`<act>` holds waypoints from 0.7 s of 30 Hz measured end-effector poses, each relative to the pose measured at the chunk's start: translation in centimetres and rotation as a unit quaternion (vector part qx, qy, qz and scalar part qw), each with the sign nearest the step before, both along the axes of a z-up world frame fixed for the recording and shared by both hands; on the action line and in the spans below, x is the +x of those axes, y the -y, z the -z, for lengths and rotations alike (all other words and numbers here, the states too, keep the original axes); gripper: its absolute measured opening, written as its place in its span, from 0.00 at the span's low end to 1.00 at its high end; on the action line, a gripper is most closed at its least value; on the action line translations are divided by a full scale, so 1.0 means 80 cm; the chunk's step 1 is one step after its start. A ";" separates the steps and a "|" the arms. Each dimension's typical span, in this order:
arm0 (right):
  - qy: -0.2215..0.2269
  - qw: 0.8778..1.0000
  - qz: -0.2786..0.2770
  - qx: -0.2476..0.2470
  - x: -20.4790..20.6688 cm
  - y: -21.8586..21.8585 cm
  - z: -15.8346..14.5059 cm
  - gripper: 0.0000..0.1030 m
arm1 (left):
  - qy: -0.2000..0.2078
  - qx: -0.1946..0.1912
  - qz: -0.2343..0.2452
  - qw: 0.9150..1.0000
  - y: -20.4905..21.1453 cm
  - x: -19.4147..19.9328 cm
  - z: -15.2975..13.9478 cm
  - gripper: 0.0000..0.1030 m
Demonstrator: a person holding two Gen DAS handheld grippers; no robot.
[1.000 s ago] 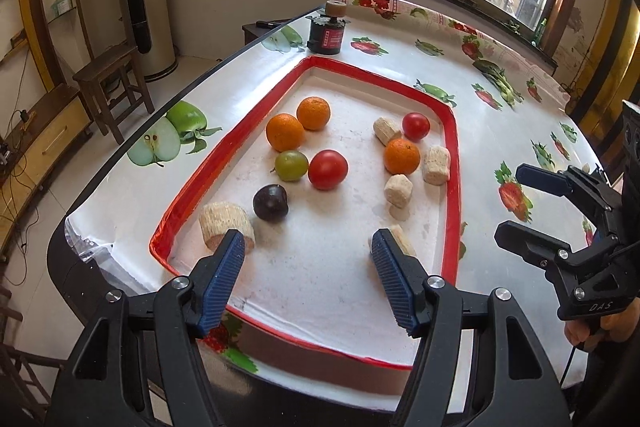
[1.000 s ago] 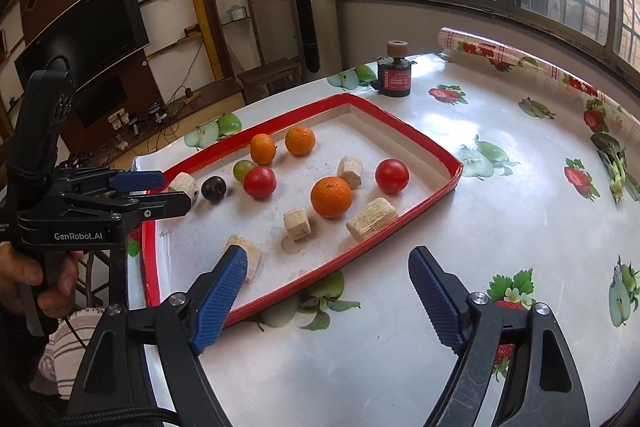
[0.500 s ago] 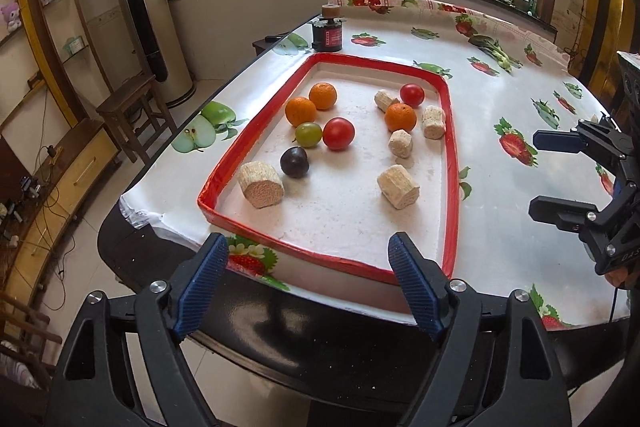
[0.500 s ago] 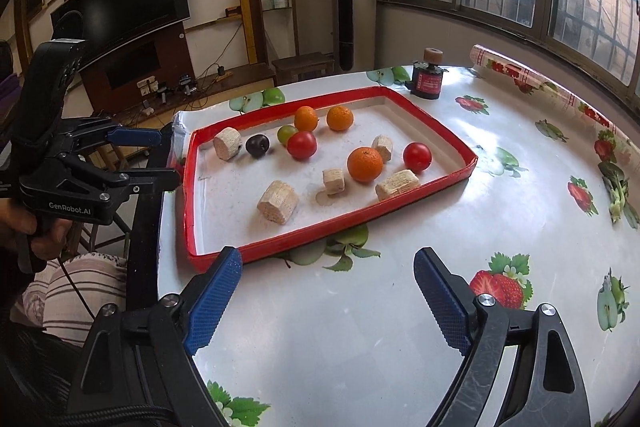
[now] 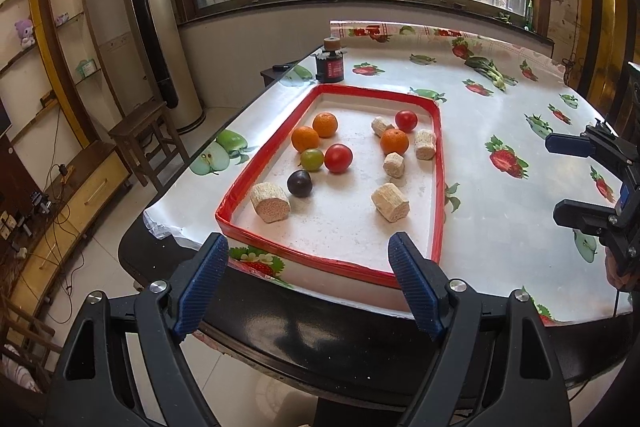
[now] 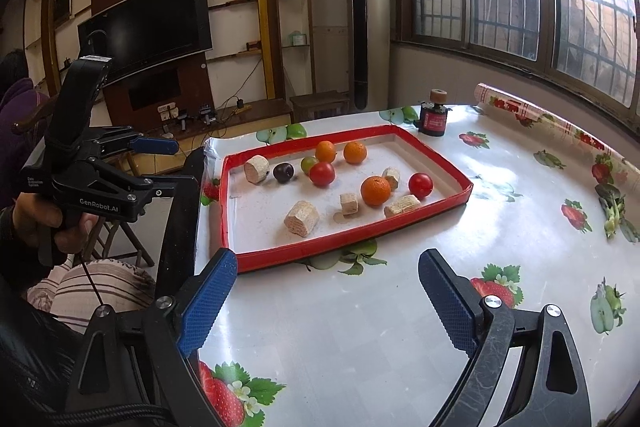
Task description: Organize fruits
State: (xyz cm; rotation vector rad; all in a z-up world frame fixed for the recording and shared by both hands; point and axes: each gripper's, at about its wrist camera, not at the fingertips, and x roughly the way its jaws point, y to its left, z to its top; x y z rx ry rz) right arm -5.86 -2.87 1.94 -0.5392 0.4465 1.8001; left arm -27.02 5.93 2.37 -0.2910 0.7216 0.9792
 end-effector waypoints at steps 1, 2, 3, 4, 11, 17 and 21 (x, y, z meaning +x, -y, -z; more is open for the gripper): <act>0.000 1.000 0.000 0.003 0.001 0.003 -0.001 0.91 | 0.003 0.002 -0.001 1.000 0.001 -0.002 -0.002 0.80; 0.001 1.000 0.002 0.005 0.001 0.005 -0.001 0.91 | 0.005 0.003 -0.001 1.000 0.002 -0.003 -0.004 0.80; 0.002 1.000 0.005 0.007 0.002 0.008 -0.001 0.91 | 0.006 0.006 0.000 1.000 0.003 -0.004 -0.006 0.80; 0.002 1.000 0.005 0.008 0.003 0.010 -0.001 0.91 | 0.005 0.010 -0.001 1.000 0.005 -0.004 -0.007 0.80; -0.003 1.000 0.020 0.021 0.015 0.025 -0.002 0.94 | 0.002 0.027 0.004 1.000 0.018 -0.003 -0.014 0.80; -0.004 0.999 0.022 0.036 0.019 0.039 -0.007 0.95 | -0.001 0.035 0.012 0.999 0.026 0.001 -0.019 0.80; -0.001 0.999 0.022 0.042 0.018 0.043 -0.010 0.95 | -0.001 0.036 0.015 0.999 0.030 0.002 -0.020 0.80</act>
